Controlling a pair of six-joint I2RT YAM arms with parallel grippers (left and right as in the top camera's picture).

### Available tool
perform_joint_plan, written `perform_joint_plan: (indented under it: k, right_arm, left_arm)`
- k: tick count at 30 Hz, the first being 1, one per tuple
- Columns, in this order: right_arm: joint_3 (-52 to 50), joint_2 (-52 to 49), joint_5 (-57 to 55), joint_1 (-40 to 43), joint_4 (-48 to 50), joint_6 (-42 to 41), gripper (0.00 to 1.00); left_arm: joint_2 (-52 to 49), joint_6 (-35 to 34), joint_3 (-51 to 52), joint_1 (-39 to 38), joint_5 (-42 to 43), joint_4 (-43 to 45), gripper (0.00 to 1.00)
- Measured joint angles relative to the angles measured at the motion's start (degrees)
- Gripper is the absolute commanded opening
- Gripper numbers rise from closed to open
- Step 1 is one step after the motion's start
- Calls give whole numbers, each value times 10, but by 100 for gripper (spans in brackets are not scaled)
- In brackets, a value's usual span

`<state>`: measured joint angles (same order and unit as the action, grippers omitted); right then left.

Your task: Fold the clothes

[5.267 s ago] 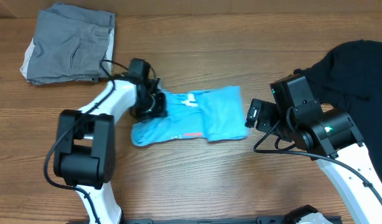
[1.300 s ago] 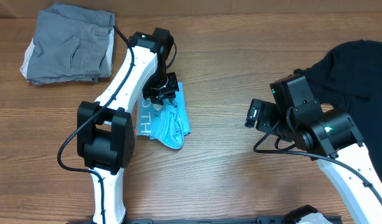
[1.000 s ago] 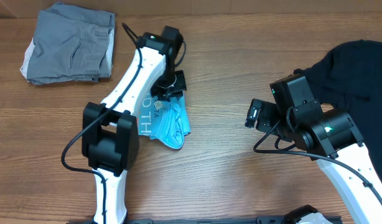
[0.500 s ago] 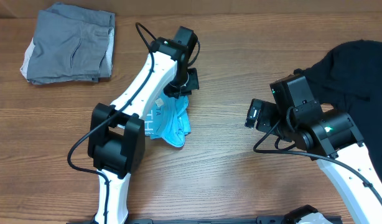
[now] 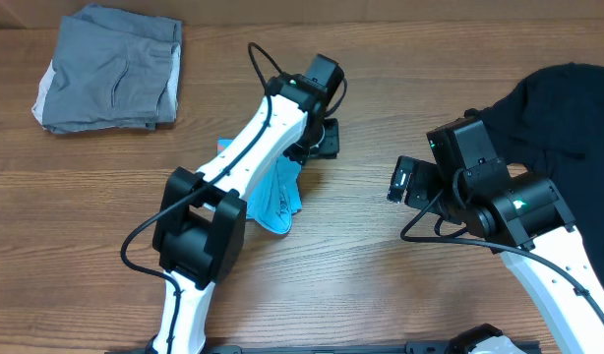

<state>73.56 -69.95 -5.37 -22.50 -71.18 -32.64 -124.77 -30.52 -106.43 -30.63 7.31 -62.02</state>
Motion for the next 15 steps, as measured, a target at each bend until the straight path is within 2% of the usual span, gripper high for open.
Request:
perform_joint_plan:
  k: [4, 8, 9, 10, 15]
  right_arm:
    - [0, 0, 0, 0, 0, 0, 100]
    - [0, 0, 0, 0, 0, 0, 100]
    - [0, 0, 0, 0, 0, 0, 100]
    - [0, 0, 0, 0, 0, 0, 100]
    - [0, 0, 0, 0, 0, 0, 100]
  left_arm:
    - [1, 20, -11, -1, 0, -43, 50]
    - [24, 43, -41, 5, -7, -107, 80]
    - [38, 48, -47, 10, -14, -125, 93]
    - [53, 50, -52, 15, -20, -143, 94]
    - [122, 66, -69, 72, -43, -216, 91]
